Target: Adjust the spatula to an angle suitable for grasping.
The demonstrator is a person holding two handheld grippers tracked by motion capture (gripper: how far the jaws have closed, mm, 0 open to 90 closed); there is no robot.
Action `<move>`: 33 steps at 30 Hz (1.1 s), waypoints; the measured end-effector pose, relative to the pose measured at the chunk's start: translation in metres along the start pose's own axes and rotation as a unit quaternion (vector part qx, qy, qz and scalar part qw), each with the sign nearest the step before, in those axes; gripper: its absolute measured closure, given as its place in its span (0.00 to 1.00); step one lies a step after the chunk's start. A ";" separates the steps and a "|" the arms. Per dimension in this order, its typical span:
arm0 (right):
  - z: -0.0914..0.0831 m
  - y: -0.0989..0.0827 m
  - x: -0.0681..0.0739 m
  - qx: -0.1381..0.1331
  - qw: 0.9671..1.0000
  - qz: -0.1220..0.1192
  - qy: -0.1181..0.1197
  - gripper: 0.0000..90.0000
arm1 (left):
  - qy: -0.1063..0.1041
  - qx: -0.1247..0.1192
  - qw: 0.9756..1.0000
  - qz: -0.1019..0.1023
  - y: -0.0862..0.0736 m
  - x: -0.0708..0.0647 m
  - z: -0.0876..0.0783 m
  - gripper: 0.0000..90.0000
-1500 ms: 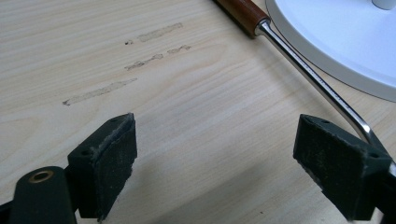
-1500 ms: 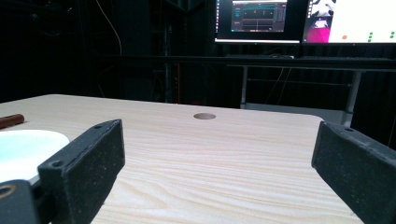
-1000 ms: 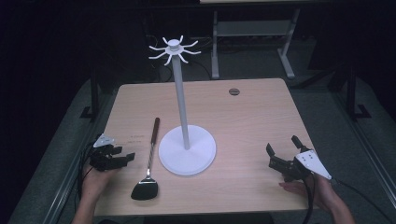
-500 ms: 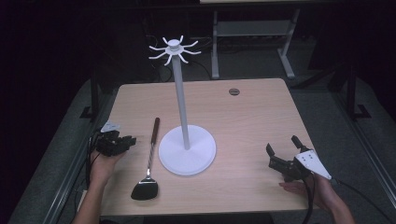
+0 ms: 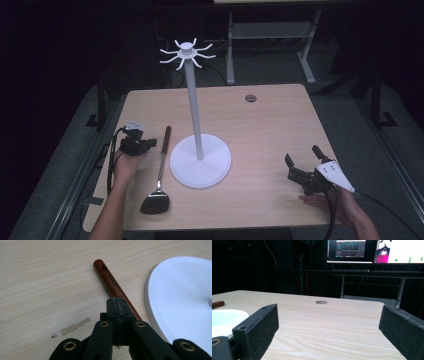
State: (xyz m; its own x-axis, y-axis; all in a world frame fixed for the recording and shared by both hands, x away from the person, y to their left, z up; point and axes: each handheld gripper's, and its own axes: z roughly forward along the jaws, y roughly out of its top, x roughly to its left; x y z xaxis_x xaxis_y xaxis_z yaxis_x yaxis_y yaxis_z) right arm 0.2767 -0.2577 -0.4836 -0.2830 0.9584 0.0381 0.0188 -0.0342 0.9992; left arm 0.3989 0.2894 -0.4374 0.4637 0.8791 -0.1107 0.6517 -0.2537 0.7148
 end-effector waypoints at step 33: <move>0.000 0.000 0.000 0.001 1.000 0.001 0.003 0.02 | -0.030 0.018 0.999 0.012 -0.001 -0.011 0.025 1.00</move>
State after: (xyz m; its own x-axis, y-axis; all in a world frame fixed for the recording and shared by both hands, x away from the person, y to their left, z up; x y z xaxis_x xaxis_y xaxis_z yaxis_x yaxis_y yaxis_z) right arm 0.2768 -0.2578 -0.4836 -0.2882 0.9567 0.0398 0.0205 -0.0354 0.9992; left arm 0.4083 0.2703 -0.4540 0.5144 0.8467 -0.1360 0.6604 -0.2899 0.6927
